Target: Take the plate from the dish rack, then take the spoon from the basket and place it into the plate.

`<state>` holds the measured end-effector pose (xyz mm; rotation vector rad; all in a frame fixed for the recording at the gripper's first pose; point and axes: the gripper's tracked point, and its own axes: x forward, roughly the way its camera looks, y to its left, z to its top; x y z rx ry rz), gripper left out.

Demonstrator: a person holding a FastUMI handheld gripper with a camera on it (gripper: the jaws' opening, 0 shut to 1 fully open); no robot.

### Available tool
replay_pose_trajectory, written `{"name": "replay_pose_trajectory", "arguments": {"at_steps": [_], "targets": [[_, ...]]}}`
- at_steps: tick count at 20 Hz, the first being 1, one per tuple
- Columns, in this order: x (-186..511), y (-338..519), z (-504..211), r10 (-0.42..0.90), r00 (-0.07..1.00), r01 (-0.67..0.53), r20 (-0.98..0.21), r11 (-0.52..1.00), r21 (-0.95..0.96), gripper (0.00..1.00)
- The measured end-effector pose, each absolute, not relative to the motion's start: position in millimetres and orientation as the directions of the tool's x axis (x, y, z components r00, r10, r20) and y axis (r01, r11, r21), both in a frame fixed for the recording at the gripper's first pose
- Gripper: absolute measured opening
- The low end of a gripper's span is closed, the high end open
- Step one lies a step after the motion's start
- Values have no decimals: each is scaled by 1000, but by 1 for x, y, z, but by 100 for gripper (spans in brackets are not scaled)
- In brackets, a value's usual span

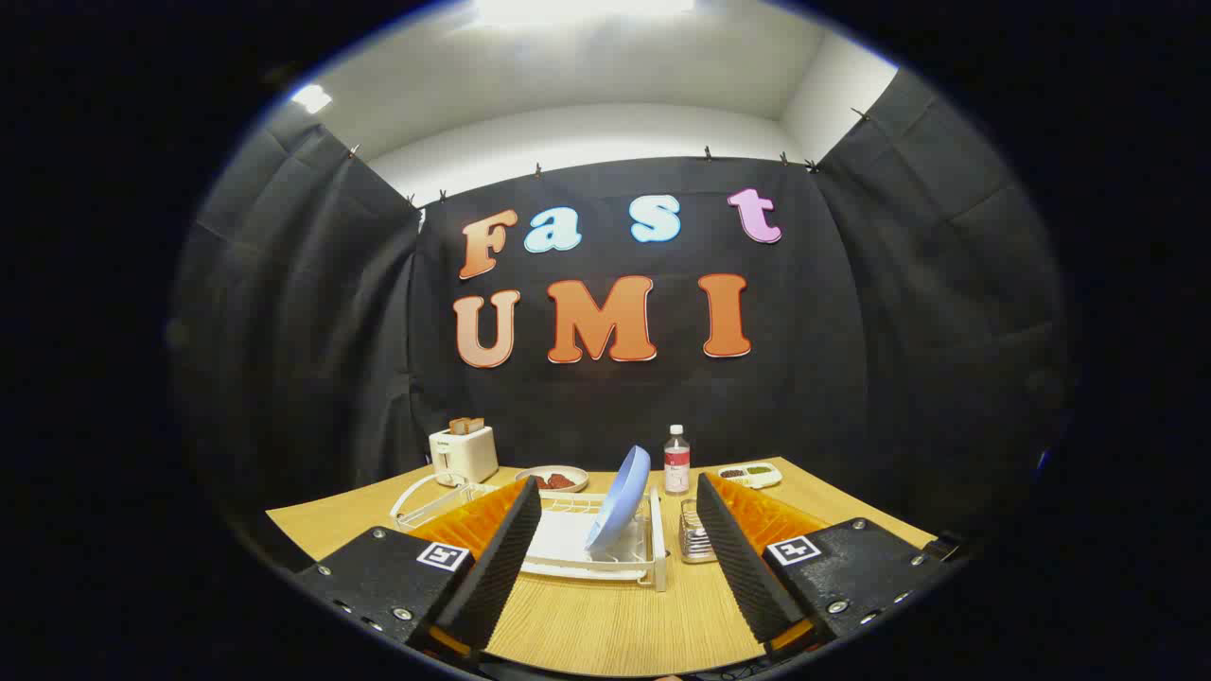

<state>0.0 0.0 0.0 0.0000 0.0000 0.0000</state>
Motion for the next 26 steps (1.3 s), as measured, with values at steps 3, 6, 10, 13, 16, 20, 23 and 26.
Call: {"name": "replay_pose_trajectory", "arguments": {"at_steps": [3,6,10,13,16,20,23,26], "targets": [[-4,8,10,24,1000,-24,13,999,22,98],[-7,4,4,16,1000,-16,2,999,28,98],[6,-4,-6,21,1000,-20,-17,997,75,98],[24,-16,-3,10,1000,-9,-6,996,87,98],[38,-24,1,6,1000,-6,-1,999,51,98],[62,-17,9,46,999,-46,4,998,30,98],[83,-18,5,54,998,-54,-26,999,-6,98],[102,-13,-14,88,991,-89,-105,996,-8,98]]}}
